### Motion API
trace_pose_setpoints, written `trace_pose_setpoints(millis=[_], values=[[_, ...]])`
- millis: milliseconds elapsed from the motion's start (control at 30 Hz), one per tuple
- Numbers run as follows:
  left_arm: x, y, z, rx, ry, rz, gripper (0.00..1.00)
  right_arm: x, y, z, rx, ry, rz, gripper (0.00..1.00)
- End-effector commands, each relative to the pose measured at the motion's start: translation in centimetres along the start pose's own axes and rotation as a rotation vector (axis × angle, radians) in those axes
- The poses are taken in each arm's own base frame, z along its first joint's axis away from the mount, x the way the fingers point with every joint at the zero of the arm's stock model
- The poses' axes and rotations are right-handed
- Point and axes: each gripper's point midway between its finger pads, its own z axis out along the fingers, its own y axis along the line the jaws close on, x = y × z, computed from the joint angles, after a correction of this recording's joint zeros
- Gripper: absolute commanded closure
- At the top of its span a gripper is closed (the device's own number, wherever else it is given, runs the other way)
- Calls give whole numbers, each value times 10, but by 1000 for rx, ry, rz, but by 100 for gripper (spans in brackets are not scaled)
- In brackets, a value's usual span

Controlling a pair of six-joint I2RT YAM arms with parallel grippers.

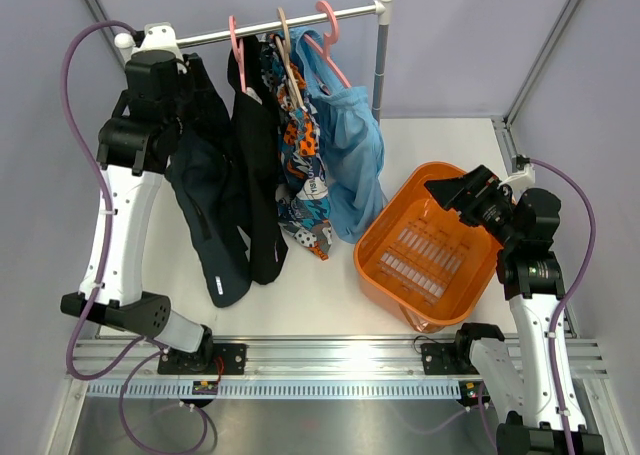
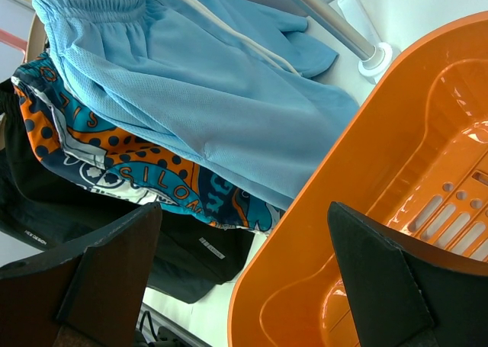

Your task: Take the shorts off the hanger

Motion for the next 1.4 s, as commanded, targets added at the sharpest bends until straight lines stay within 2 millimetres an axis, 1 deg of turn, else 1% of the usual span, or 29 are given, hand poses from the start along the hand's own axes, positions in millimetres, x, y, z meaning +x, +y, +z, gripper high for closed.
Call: trace_pose_setpoints(millis=[0, 100, 133, 167, 233, 267, 433, 600, 633, 700, 733, 833, 867, 900, 933, 1000, 1067, 1100, 1133, 1233, 1333, 1367], values=[[-17, -7, 7, 34, -58, -42, 25, -12, 17, -4, -42, -23, -47, 0], [-14, -6, 16, 22, -50, -44, 32, -12, 15, -4, -33, -21, -51, 1], [-14, -6, 18, 20, -52, -47, 35, -12, 15, -4, -32, -20, -52, 0], [-13, -6, 20, 16, -48, -45, 42, -12, 13, -2, -28, -16, -49, 0], [-8, -6, 25, 9, -31, -39, 44, -11, 12, -2, -27, -12, -50, 0], [-7, -6, 27, 3, -25, -37, 49, -11, 12, -1, -24, -9, -47, 1], [-3, -4, 32, -11, -17, -35, 53, -12, 11, 1, -22, -5, -50, 0], [-1, -1, 36, -27, -8, -29, 54, -13, 13, 1, -26, -7, -52, 1], [0, -1, 36, -28, -7, -31, 59, -13, 12, 1, -24, -5, -52, 0], [-1, -2, 36, -21, -7, -29, 63, -13, 12, 1, -24, -5, -54, 1], [-1, -2, 36, -21, -9, -28, 69, -14, 13, 2, -24, -5, -55, 1], [0, 0, 37, -32, -5, -24, 81, -13, 12, 2, -24, 0, -54, 0], [-1, 0, 37, -32, -6, -25, 94, -14, 13, 2, -25, -1, -57, 1], [-3, 0, 35, -27, -11, -27, 100, -14, 13, 2, -26, -2, -59, 0], [-3, -2, 34, -15, -9, -27, 100, -13, 13, 2, -26, 0, -58, 1], [-14, -2, 25, 2, -37, -43, 100, -13, 13, 2, -28, 4, -62, 0], [-23, -10, 16, 56, -65, -55, 100, -12, 14, 2, -33, 6, -67, 1], [-32, -9, 6, 74, -99, -68, 100, -12, 13, 2, -34, 7, -68, 0], [-36, -14, 0, 112, -113, -73, 100, -12, 13, 2, -34, 7, -69, 1], [-52, -17, -21, 166, -169, -88, 100, -11, 10, 4, -31, 10, -73, 1], [-60, -16, -36, 189, -197, -93, 100, -10, 8, 5, -29, 13, -71, 0], [-61, -15, -39, 188, -199, -95, 100, -10, 9, 5, -31, 13, -70, 0]])
